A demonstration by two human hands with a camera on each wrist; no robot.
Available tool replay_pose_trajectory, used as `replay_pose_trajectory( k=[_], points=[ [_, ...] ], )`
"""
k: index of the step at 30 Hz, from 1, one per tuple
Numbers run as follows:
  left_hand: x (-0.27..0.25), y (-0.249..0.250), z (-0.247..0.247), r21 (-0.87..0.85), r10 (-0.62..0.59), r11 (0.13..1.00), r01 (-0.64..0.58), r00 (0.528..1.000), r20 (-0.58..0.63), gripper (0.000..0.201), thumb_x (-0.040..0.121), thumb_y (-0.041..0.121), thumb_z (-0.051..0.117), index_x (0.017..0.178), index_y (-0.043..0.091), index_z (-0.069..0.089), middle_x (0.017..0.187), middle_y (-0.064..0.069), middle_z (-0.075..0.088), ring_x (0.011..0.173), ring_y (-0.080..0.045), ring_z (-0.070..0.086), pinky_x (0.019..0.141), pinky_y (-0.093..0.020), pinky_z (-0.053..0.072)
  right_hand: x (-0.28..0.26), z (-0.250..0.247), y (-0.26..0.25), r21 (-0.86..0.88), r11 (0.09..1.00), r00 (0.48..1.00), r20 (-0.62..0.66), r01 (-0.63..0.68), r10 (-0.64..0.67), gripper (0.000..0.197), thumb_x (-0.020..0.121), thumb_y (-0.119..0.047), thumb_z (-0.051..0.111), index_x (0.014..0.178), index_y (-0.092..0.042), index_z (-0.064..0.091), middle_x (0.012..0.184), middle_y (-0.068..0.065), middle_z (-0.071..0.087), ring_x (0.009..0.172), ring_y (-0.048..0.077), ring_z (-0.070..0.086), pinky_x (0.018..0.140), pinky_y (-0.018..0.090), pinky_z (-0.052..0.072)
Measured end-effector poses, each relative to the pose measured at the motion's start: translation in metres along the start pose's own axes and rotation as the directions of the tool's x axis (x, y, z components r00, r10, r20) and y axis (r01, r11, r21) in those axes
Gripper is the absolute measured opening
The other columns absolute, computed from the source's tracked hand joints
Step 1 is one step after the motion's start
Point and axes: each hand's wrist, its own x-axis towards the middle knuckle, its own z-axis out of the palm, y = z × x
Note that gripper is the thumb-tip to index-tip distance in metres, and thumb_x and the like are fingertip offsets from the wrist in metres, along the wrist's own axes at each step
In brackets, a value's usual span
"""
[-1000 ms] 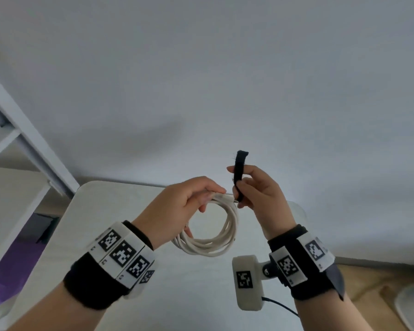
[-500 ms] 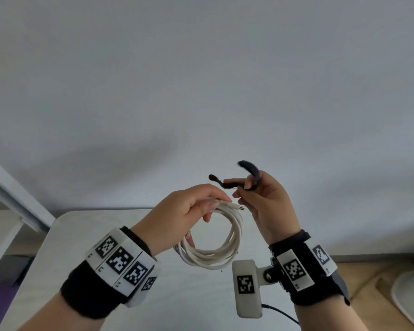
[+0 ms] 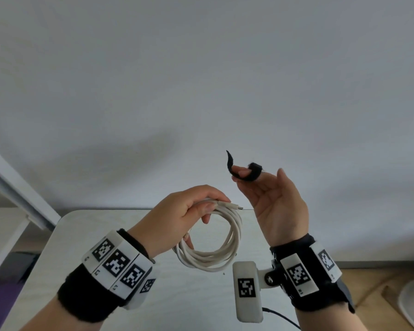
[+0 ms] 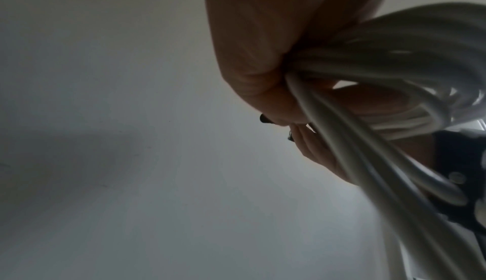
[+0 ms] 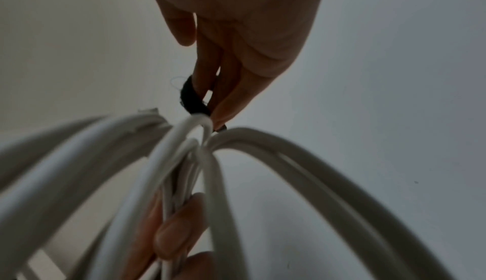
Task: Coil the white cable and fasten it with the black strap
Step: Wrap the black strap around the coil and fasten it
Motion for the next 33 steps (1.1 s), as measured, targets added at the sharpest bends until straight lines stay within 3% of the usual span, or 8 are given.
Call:
replay_pose_trajectory(
  k=[2, 5, 10, 16, 20, 22, 25, 33],
  points=[
    [0.000, 0.000, 0.000, 0.001, -0.007, 1.000, 0.007, 1.000, 0.003, 0.028, 0.097, 0.021, 0.046, 0.103, 0.041, 0.064, 0.069, 0.012, 0.055, 0.051, -0.006, 0.048, 0.049, -0.030, 0.055, 0.002, 0.001, 0.000, -0.070, 0.998, 1.000, -0.015, -0.002, 0.001, 0.045, 0.091, -0.024, 0.037, 0.073, 0.003, 0.067, 0.097, 0.020, 0.072, 0.103, 0.031, 0.064, 0.081, 0.027, 0.053],
    [0.000, 0.002, 0.000, -0.010, -0.001, 1.000, 0.001, 1.000, 0.007, 0.029, 0.096, 0.020, 0.046, 0.102, 0.042, 0.064, 0.069, 0.011, 0.055, 0.050, -0.006, 0.048, 0.046, -0.030, 0.054, 0.003, 0.002, 0.001, -0.254, 0.966, 0.998, -0.028, 0.042, -0.050, 0.017, 0.075, -0.009, 0.055, 0.074, -0.008, 0.072, 0.091, 0.008, 0.075, 0.097, 0.022, 0.067, 0.079, 0.023, 0.053],
    [0.000, 0.005, -0.002, -0.008, 0.031, 0.999, -0.031, 0.999, 0.007, 0.028, 0.096, 0.020, 0.046, 0.104, 0.039, 0.065, 0.069, 0.012, 0.056, 0.057, -0.015, 0.052, 0.049, -0.029, 0.054, 0.002, 0.002, 0.004, -0.446, 0.893, 0.996, -0.030, 0.065, -0.087, 0.038, 0.071, 0.012, 0.061, 0.092, -0.020, 0.065, 0.094, -0.002, 0.068, 0.084, 0.013, 0.066, 0.069, 0.022, 0.052],
    [0.000, 0.008, -0.002, 0.011, 0.070, 0.997, -0.070, 0.997, 0.031, 0.027, 0.095, 0.024, 0.046, 0.103, 0.043, 0.064, 0.071, 0.013, 0.058, 0.050, -0.010, 0.046, 0.049, -0.018, 0.044, 0.004, 0.007, 0.005, -0.496, 0.867, 0.992, -0.078, 0.043, -0.095, 0.033, 0.075, 0.009, 0.065, 0.092, -0.019, 0.063, 0.079, -0.006, 0.061, 0.067, 0.009, 0.065, 0.058, 0.021, 0.051],
    [0.000, 0.010, -0.003, 0.016, 0.086, 0.996, -0.087, 0.995, 0.050, 0.028, 0.094, 0.023, 0.046, 0.107, 0.039, 0.065, 0.071, 0.011, 0.056, 0.053, -0.001, 0.049, 0.050, -0.010, 0.044, 0.003, 0.009, 0.006, -0.520, 0.853, 0.998, -0.013, 0.043, -0.059, 0.024, 0.074, 0.009, 0.065, 0.076, -0.015, 0.065, 0.079, 0.015, 0.068, 0.070, 0.025, 0.065, 0.066, 0.039, 0.053],
    [0.000, 0.010, -0.004, 0.035, 0.084, 0.996, -0.085, 0.996, 0.032, 0.032, 0.095, 0.021, 0.046, 0.113, 0.043, 0.062, 0.071, 0.009, 0.056, 0.050, -0.001, 0.046, 0.049, -0.014, 0.044, 0.002, 0.011, 0.007, -0.490, 0.870, 0.999, 0.033, 0.044, -0.031, 0.027, 0.073, 0.011, 0.064, 0.071, -0.016, 0.064, 0.075, 0.012, 0.068, 0.070, 0.023, 0.065, 0.067, 0.037, 0.054],
    [0.000, 0.011, -0.005, 0.026, 0.056, 0.998, -0.057, 0.998, 0.014, 0.040, 0.096, 0.023, 0.046, 0.125, 0.050, 0.047, 0.072, 0.007, 0.057, 0.048, -0.011, 0.045, 0.046, -0.025, 0.049, 0.002, 0.012, 0.009, -0.423, 0.906, 0.996, 0.084, 0.017, 0.021, 0.022, 0.071, 0.009, 0.067, 0.073, -0.013, 0.064, 0.070, 0.002, 0.065, 0.067, 0.019, 0.062, 0.064, 0.027, 0.054],
    [0.003, 0.010, 0.000, -0.046, -0.023, 0.999, 0.020, 0.999, -0.049, 0.079, 0.087, 0.037, 0.048, 0.143, 0.042, -0.007, 0.069, 0.009, 0.060, 0.049, -0.005, 0.046, 0.051, -0.027, 0.051, -0.001, 0.010, 0.011, -0.182, 0.975, 0.974, 0.165, -0.125, 0.156, 0.010, 0.077, -0.001, 0.054, 0.083, -0.007, 0.058, 0.074, 0.006, 0.061, 0.063, 0.023, 0.057, 0.064, 0.034, 0.048]
  ],
)
